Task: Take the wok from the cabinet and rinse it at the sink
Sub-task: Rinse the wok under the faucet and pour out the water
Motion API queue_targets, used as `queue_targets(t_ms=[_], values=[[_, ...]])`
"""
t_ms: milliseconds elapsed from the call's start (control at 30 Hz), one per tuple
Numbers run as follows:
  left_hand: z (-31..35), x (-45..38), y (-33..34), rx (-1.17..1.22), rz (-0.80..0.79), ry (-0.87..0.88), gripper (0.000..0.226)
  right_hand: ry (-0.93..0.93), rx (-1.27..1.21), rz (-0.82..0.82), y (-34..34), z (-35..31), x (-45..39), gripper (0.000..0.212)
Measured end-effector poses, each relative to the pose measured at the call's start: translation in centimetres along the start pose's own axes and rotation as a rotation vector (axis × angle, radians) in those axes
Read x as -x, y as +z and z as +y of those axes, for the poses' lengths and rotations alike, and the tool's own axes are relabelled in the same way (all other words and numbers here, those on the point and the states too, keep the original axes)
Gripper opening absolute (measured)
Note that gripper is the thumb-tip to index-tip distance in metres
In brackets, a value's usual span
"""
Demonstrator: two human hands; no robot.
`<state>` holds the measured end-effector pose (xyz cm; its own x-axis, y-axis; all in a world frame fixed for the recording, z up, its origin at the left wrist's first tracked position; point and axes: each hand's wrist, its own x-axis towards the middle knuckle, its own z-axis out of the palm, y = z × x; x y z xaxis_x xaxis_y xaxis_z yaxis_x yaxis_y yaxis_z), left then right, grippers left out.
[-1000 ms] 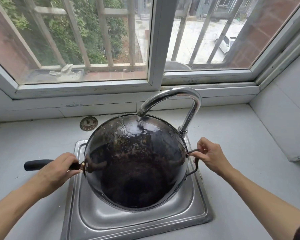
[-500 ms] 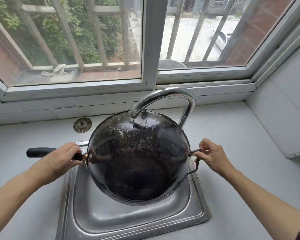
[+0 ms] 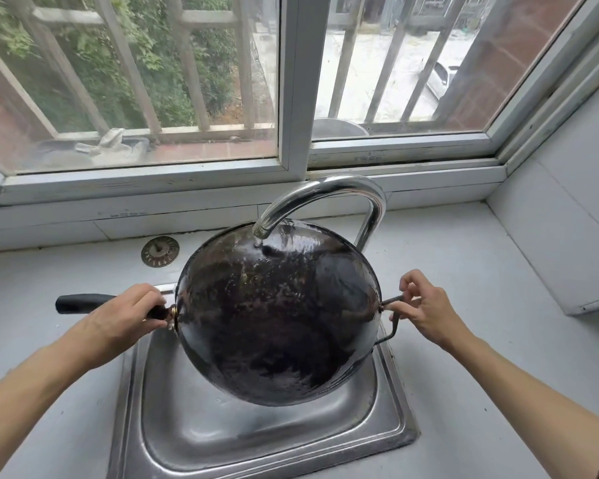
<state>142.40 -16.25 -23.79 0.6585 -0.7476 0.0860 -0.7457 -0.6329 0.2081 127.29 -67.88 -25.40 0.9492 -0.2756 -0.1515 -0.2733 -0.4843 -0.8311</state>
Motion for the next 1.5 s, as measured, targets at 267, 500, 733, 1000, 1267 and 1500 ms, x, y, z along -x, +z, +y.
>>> queue_targets(t_ms=[267,500,733,1000,1267,1500], values=[[0.2,0.7,-0.5,-0.037,0.025,0.007,0.051,-0.021,0.025,-0.068,0.3,0.3,-0.3,0.045],[-0.3,1.1,-0.3,-0.047,0.075,0.025,0.050,-0.044,0.034,-0.080,0.3,0.0,-0.5,0.045],[0.1,0.3,-0.9,-0.038,0.080,0.049,0.053,-0.007,0.036,-0.058,0.1,0.6,-0.6,0.037],[0.3,-1.0,-1.0,-0.024,0.056,0.063,0.035,0.049,0.001,-0.017,-0.2,0.9,0.1,0.033],[0.1,-0.4,-0.6,-0.027,0.063,0.063,0.028,0.066,0.000,-0.023,0.0,0.5,0.0,0.034],[-0.3,3.4,-0.7,0.017,0.082,-0.020,0.062,0.017,0.019,-0.098,1.7,-1.7,-1.2,0.040]])
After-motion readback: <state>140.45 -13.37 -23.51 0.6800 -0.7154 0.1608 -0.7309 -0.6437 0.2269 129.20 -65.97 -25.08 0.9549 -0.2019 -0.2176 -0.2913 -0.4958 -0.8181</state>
